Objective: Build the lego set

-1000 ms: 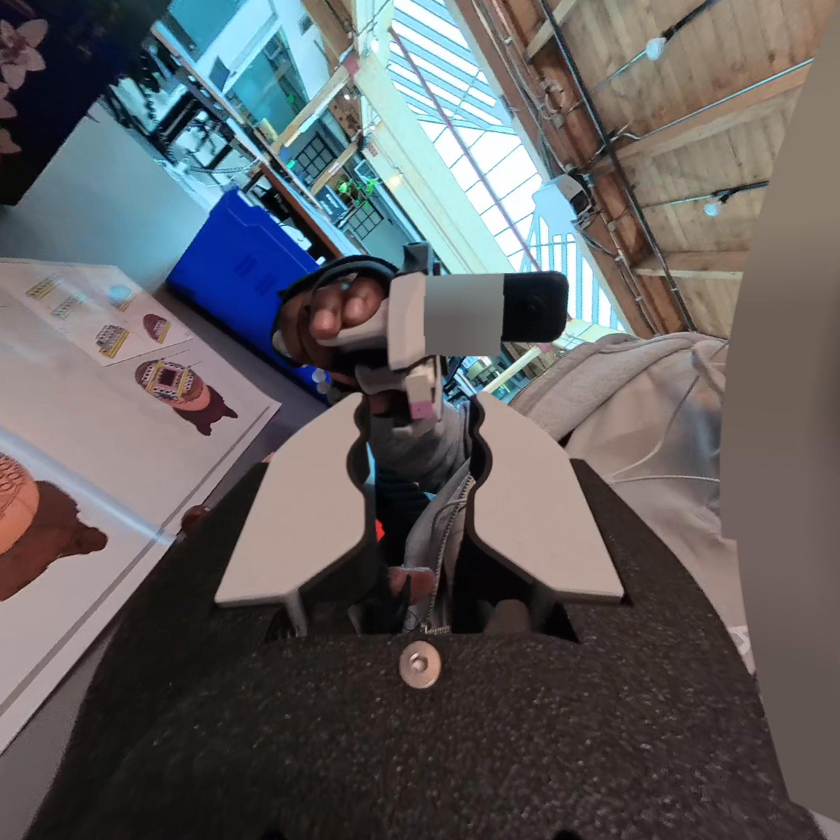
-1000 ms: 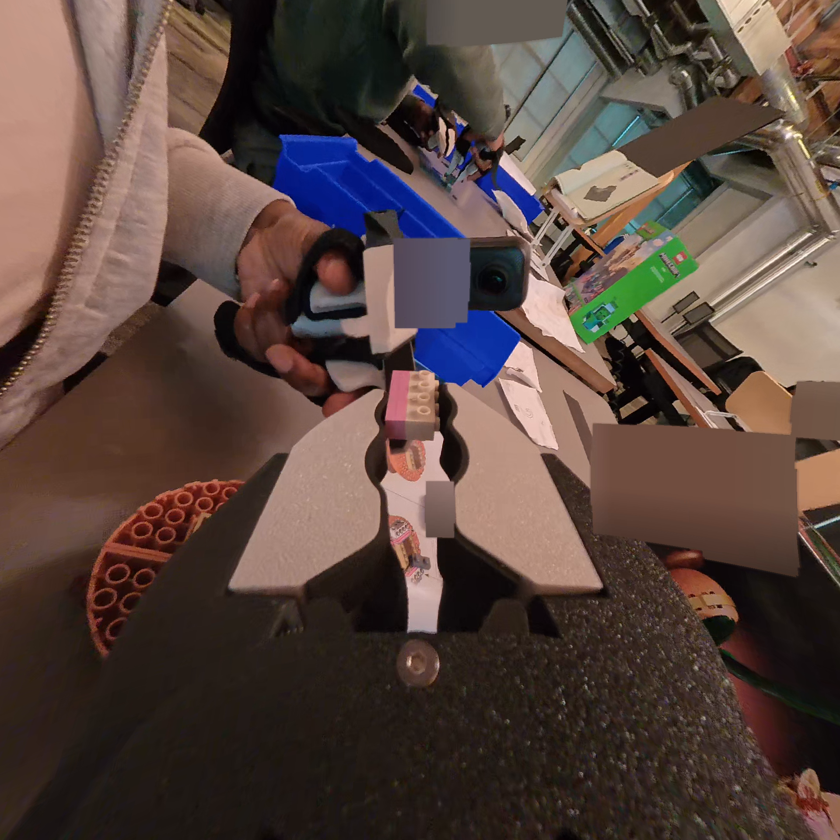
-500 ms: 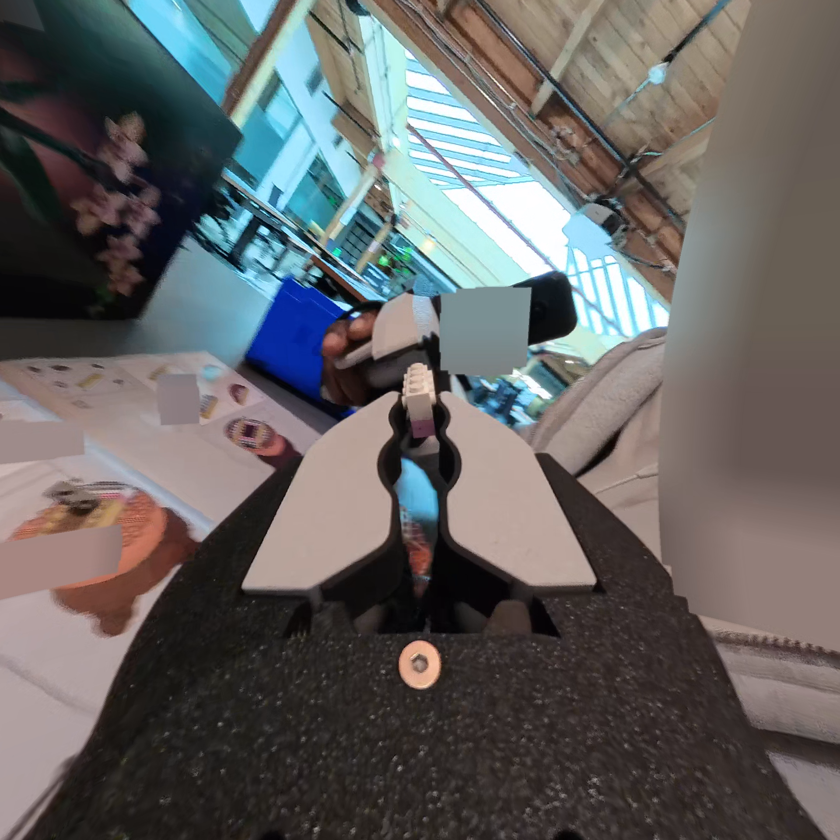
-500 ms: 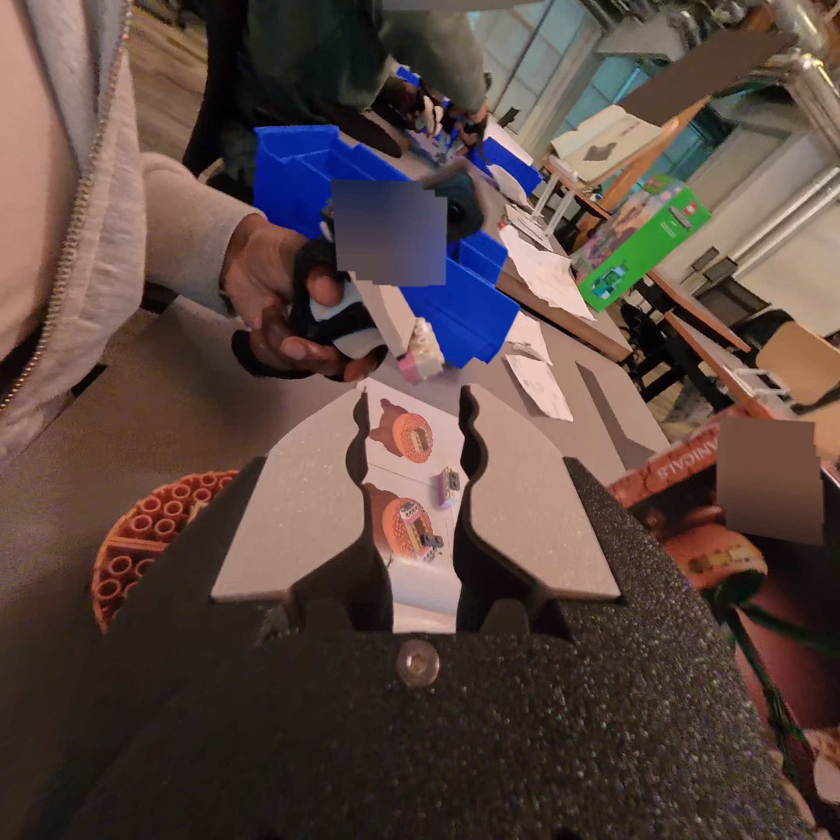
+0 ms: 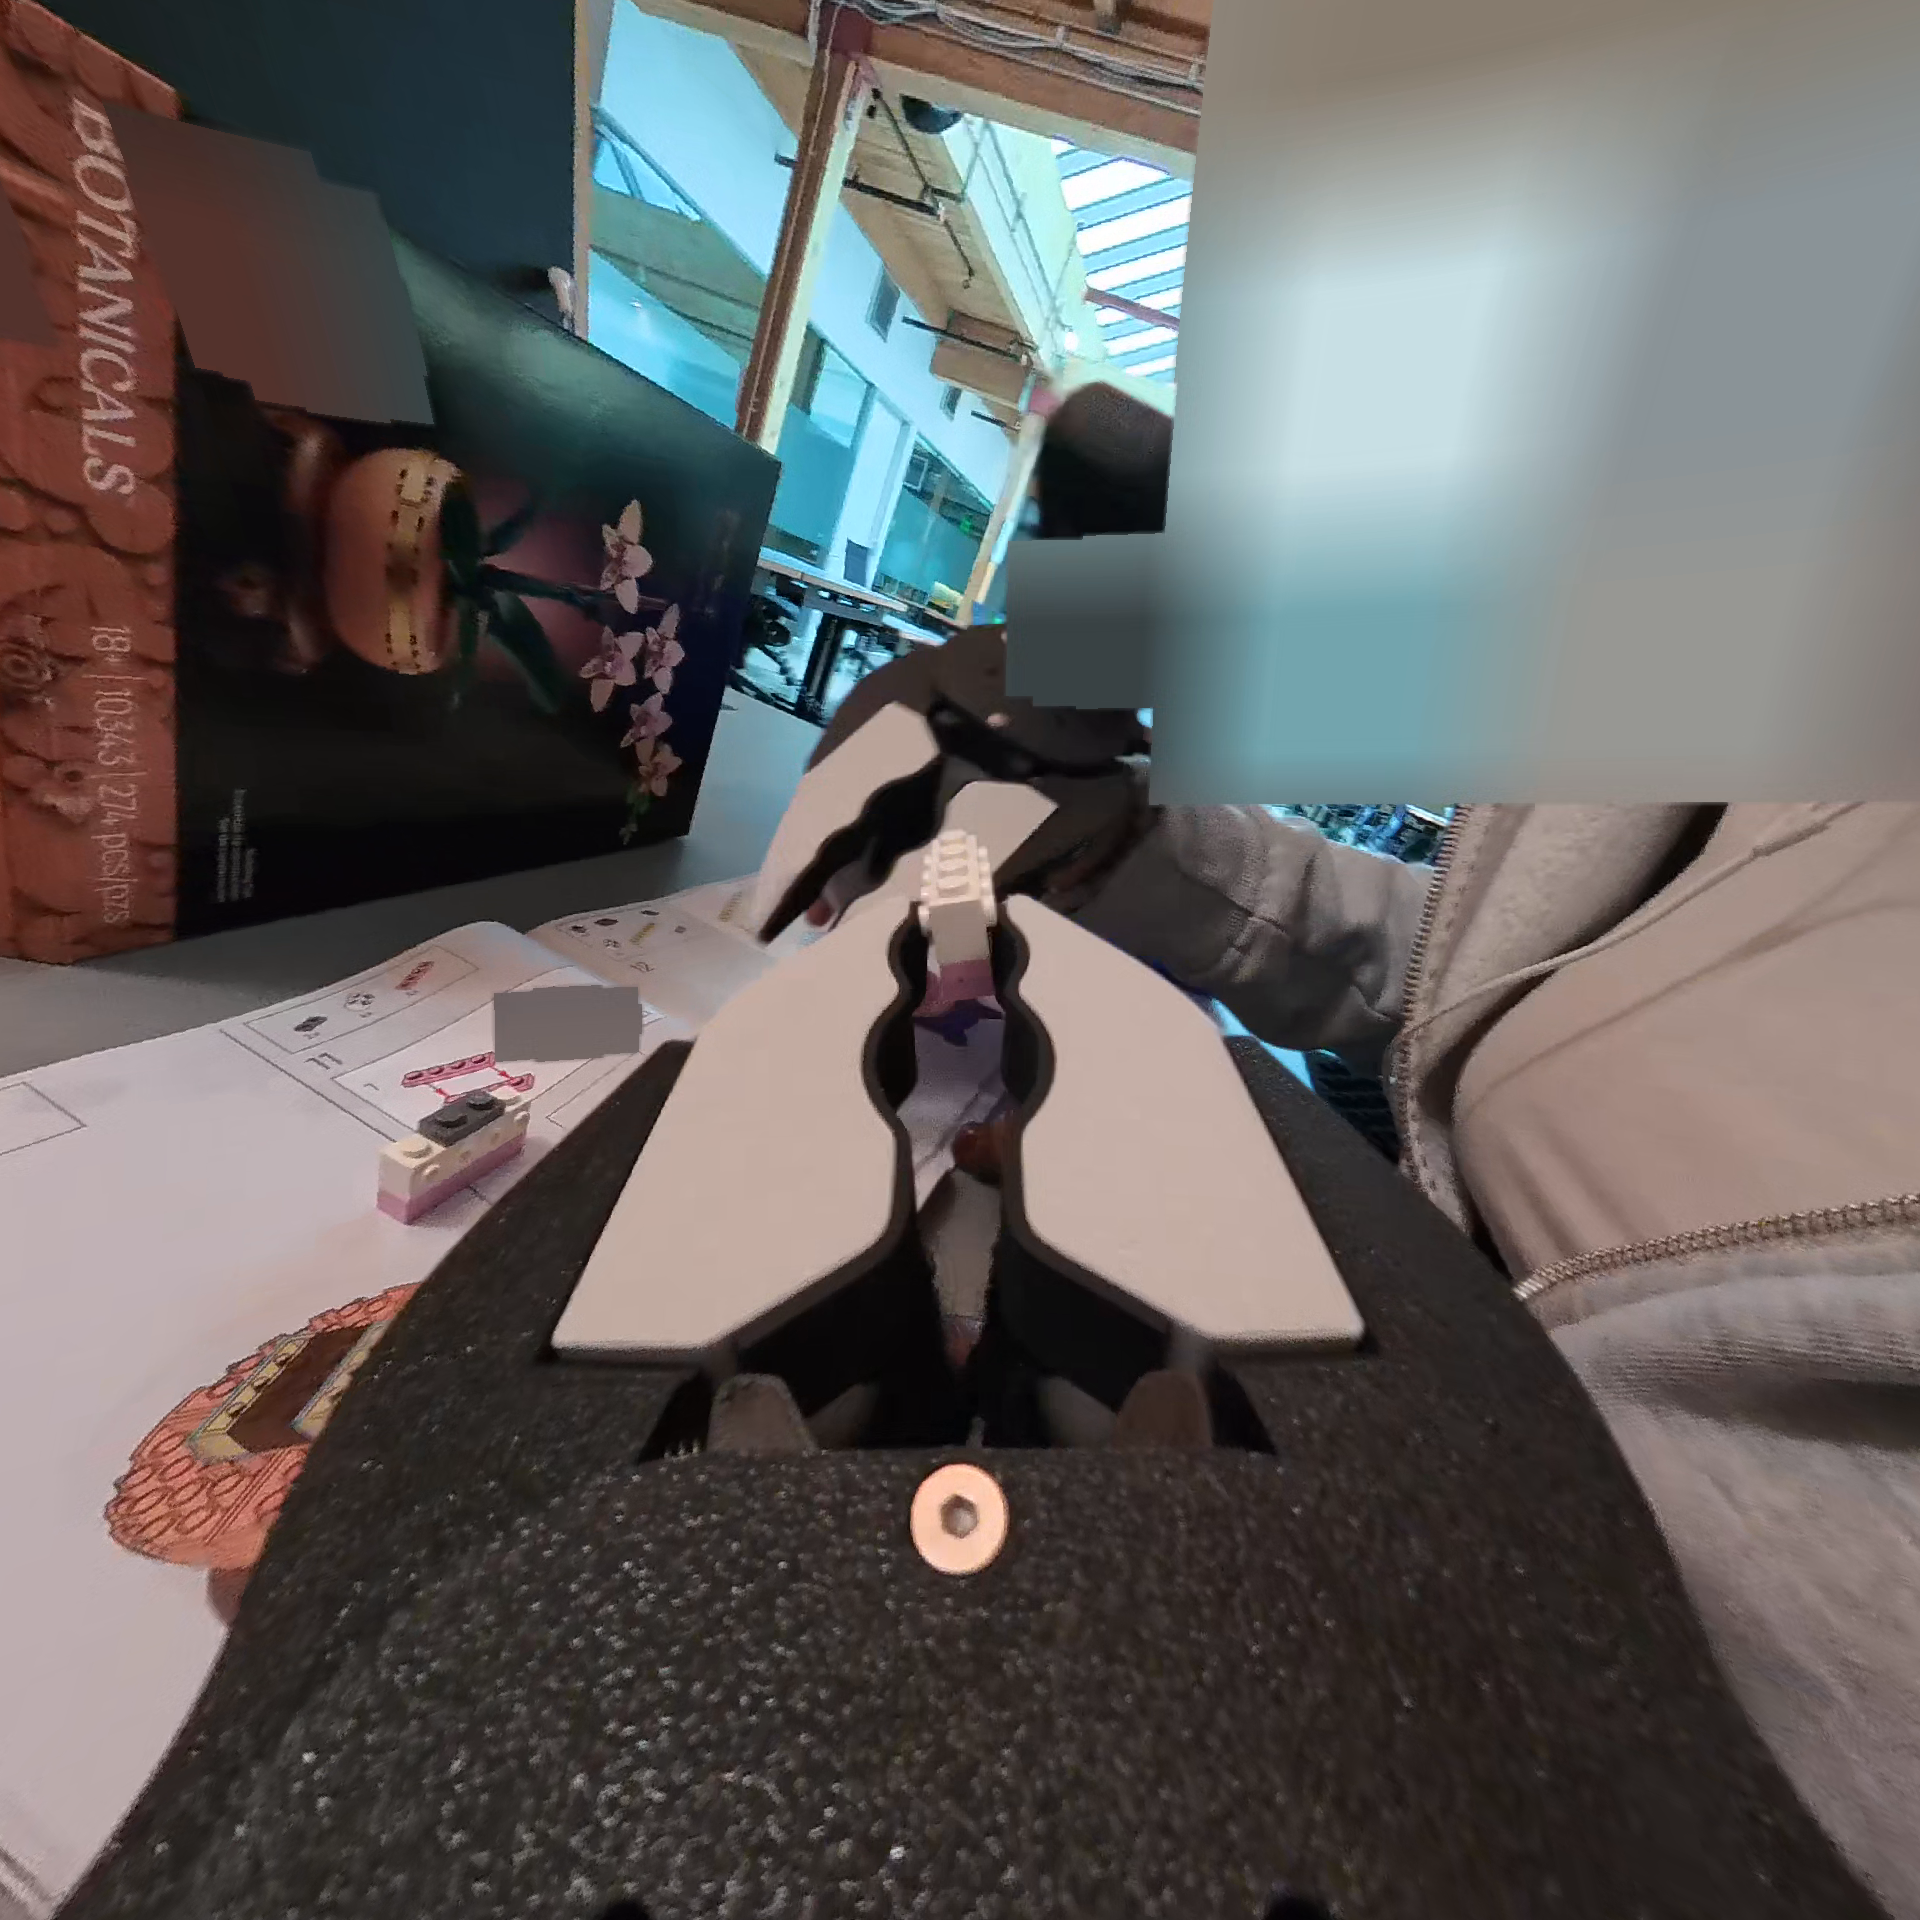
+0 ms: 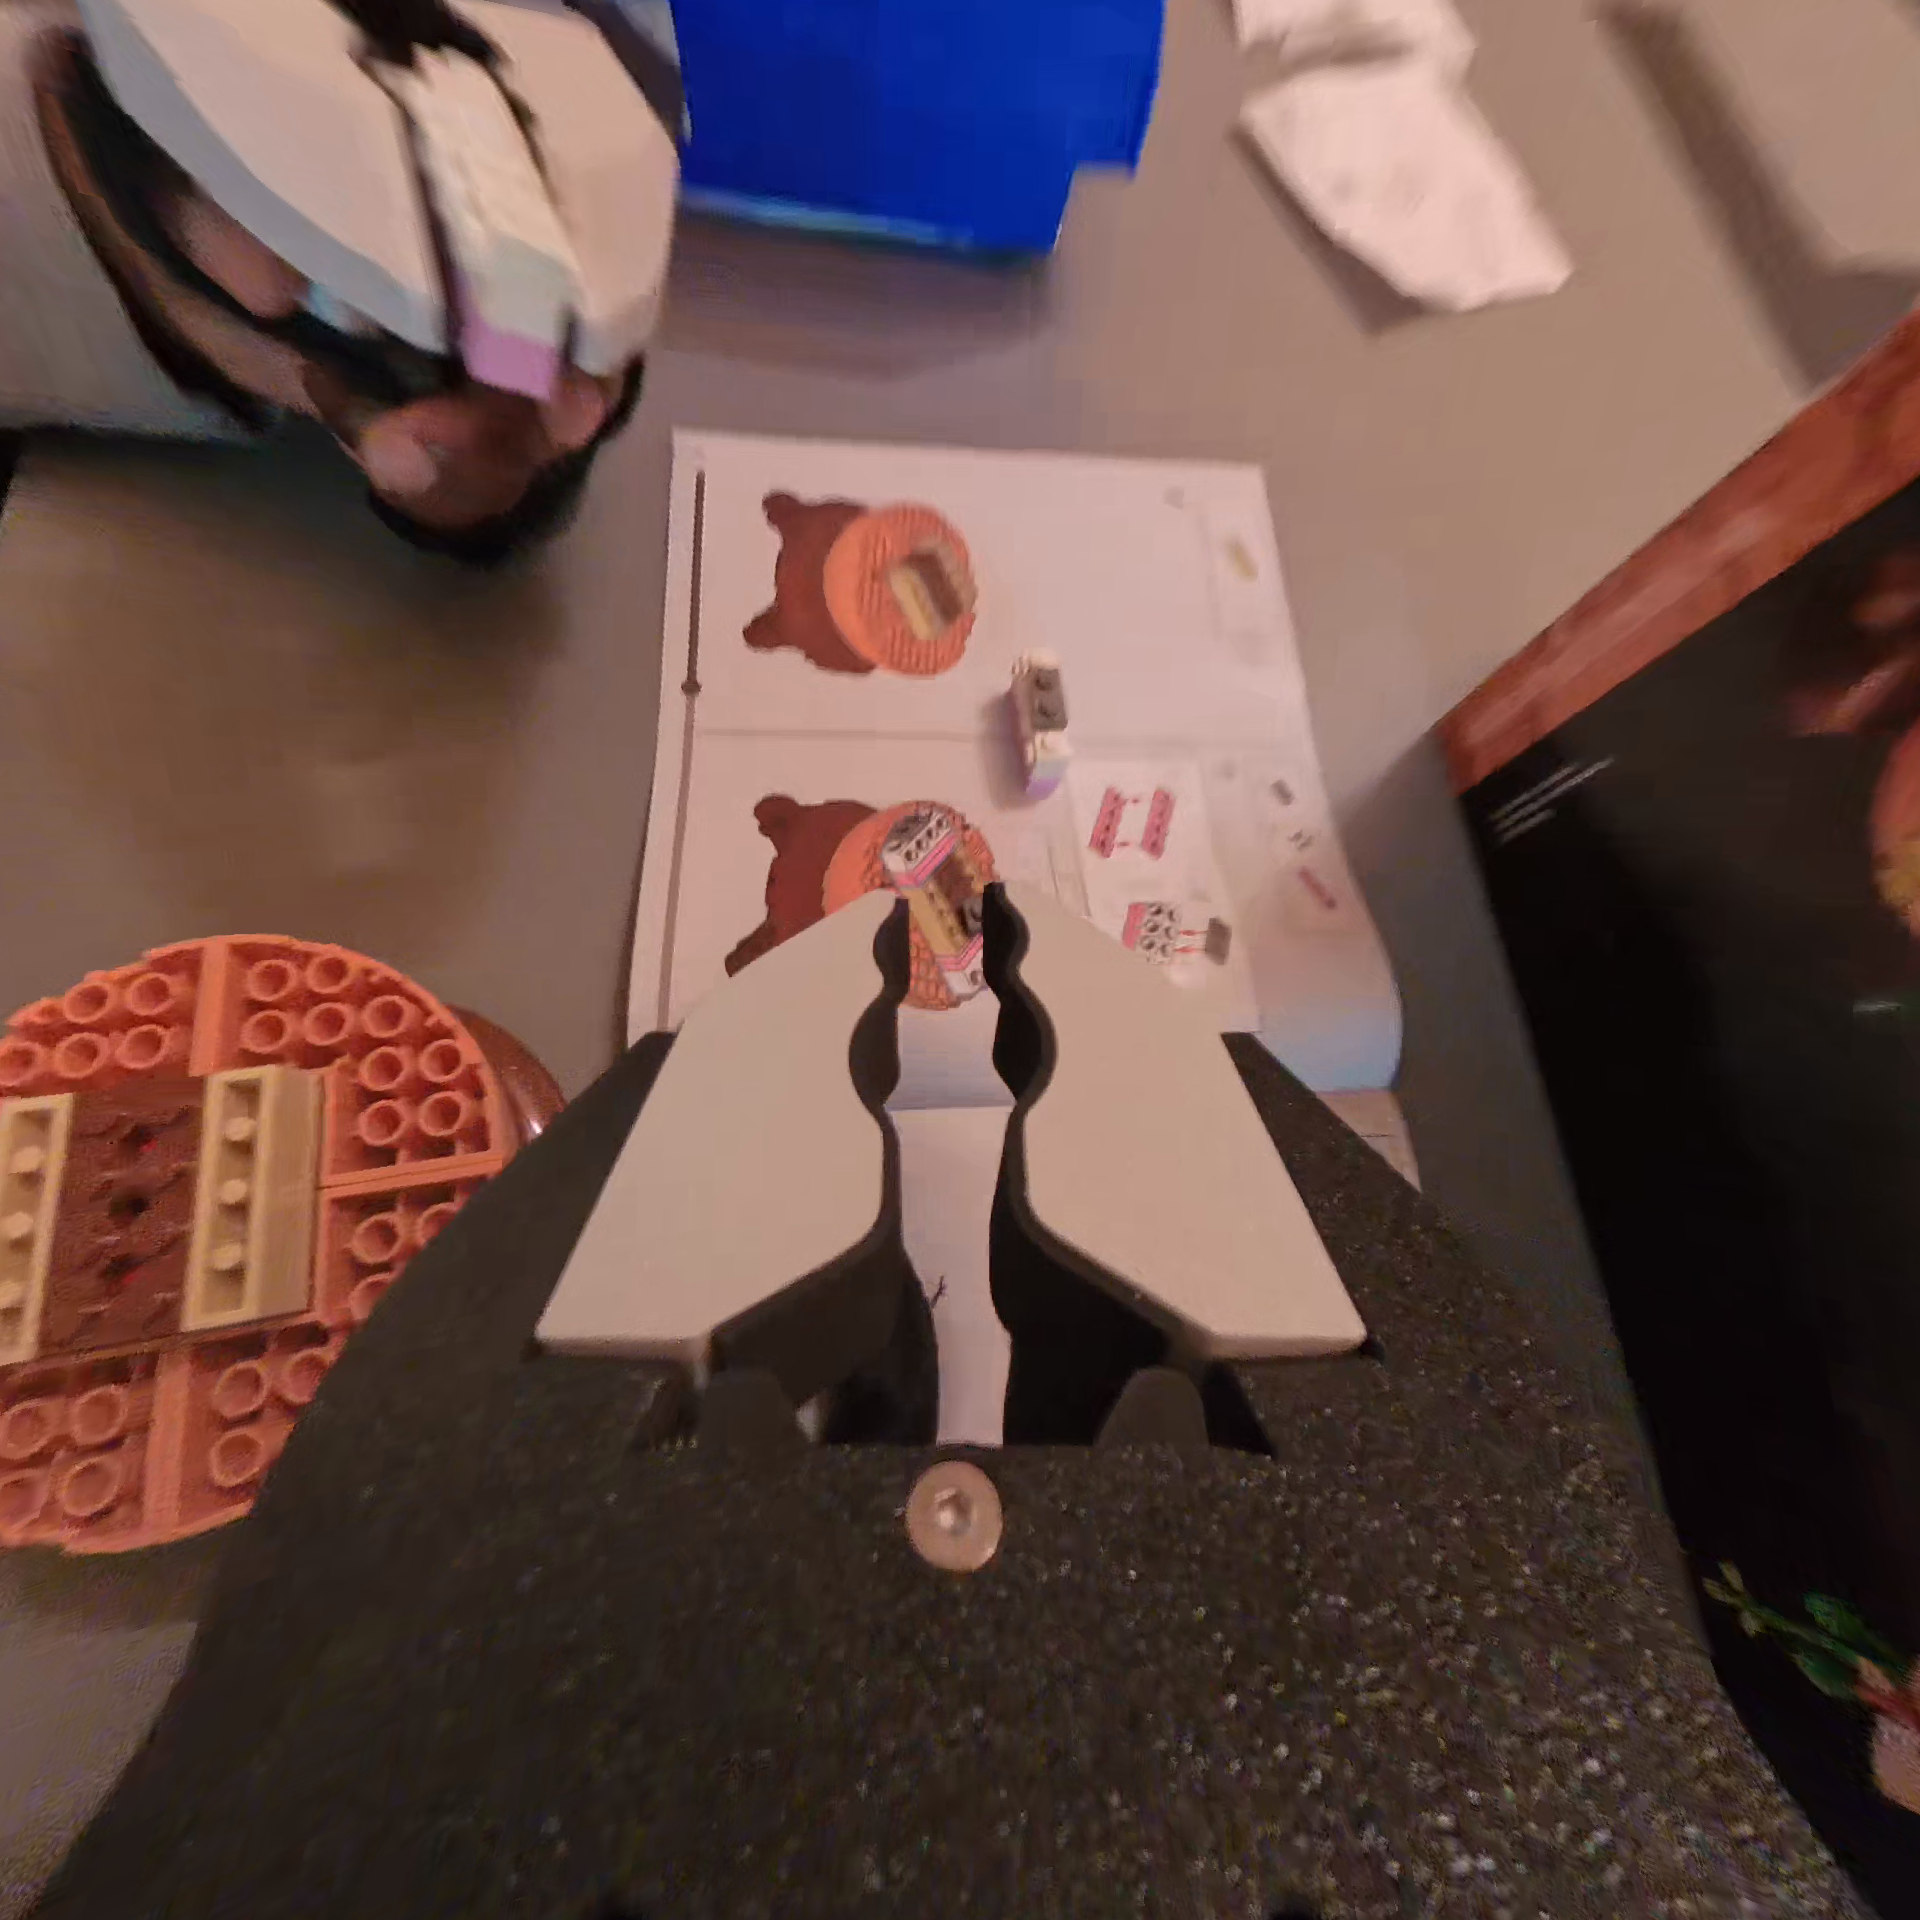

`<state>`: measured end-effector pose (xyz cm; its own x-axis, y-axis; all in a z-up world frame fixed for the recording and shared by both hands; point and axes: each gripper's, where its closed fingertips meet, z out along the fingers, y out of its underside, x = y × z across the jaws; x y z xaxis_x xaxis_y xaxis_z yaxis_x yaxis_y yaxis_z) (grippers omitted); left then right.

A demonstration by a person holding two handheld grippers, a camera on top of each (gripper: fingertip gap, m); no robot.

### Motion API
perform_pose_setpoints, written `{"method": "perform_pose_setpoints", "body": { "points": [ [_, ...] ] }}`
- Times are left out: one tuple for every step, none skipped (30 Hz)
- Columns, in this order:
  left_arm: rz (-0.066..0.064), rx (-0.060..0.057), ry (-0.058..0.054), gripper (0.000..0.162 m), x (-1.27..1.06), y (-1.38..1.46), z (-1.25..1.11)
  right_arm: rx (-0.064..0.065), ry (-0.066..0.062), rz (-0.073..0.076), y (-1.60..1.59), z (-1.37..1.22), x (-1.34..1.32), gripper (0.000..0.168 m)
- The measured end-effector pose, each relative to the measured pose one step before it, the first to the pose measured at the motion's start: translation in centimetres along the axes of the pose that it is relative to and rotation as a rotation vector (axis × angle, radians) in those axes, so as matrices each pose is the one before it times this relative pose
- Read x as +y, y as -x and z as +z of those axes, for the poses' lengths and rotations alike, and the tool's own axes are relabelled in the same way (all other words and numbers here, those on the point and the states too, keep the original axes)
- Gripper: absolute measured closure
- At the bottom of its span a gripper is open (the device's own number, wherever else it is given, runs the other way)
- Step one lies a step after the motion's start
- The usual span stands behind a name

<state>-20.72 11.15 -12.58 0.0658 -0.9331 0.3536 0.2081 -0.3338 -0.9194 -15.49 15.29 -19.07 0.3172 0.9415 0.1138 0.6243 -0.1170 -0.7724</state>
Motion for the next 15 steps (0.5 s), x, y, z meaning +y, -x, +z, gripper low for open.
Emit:
{"method": "perform_pose_setpoints", "body": {
  "points": [
    [-0.0029, 0.0152, 0.0025, 0.151, 0.024, -0.152, 0.018, -0.0068, 0.0357, 0.0018, -0.098, 0.583, 0.412, 0.155],
    [-0.0015, 0.0058, 0.0003, 0.151, 0.006, -0.064, -0.001, 0.0144, 0.031, 0.0, -0.34, 0.496, 0.297, 0.155],
    [-0.0009, 0.0011, -0.0017, 0.151, -0.026, 0.003, -0.017, 0.0179, 0.0312, 0.0054, -0.354, 0.412, 0.219, 0.155],
    [-0.0015, -0.0035, -0.004, 0.151, -0.041, 0.057, -0.034, 0.0103, 0.0304, 0.0189, -0.198, 0.345, 0.168, 0.155],
    [-0.0019, -0.0048, -0.006, 0.151, -0.075, 0.074, -0.059, 0.0103, 0.0317, 0.0307, -0.142, 0.293, 0.135, 0.154],
    [-0.0009, -0.0024, -0.007, 0.151, -0.087, 0.041, -0.063, -0.0155, 0.024, 0.0171, 0.349, 0.258, 0.049, 0.152],
    [0.0003, 0.0003, -0.0068, 0.151, -0.088, -0.007, -0.065, -0.0013, 0.0255, 0.0156, 0.24, 0.253, 0.115, 0.151],
    [0.0001, 0.0024, -0.0055, 0.151, -0.059, -0.025, -0.046, 0.0128, 0.0345, 0.0057, 0.054, 0.243, 0.263, 0.15],
    [-0.0019, 0.0024, -0.0042, 0.151, -0.05, -0.011, -0.042, 0.0289, 0.0321, 0.0011, -0.184, 0.241, 0.291, 0.15],
    [-0.0042, 0.0031, -0.0035, 0.151, -0.044, 0.003, -0.034, 0.0404, 0.0267, 0.0033, -0.403, 0.213, 0.248, 0.15],
    [-0.005, 0.0035, -0.0037, 0.151, -0.05, 0.001, -0.032, 0.0244, 0.0156, 0.004, -0.213, 0.189, 0.115, 0.15],
    [-0.0043, 0.0034, -0.0046, 0.151, -0.056, 0.002, -0.048, 0.0117, 0.0049, 0.0131, -0.066, 0.112, -0.027, 0.15],
    [-0.0035, 0.0025, -0.0058, 0.151, -0.067, -0.008, -0.063, 0.0066, -0.0043, 0.0201, -0.034, 0.06, -0.149, 0.151],
    [-0.0036, 0.0007, -0.0063, 0.151, -0.074, 0.016, -0.059, 0.0002, -0.0003, 0.0135, 0.044, 0.075, -0.063, 0.151],
    [-0.0043, 0.0007, -0.0058, 0.151, -0.067, 0.01, -0.063, 0.0035, 0.0119, 0.0013, -0.007, 0.099, 0.144, 0.153]
  ]
}}
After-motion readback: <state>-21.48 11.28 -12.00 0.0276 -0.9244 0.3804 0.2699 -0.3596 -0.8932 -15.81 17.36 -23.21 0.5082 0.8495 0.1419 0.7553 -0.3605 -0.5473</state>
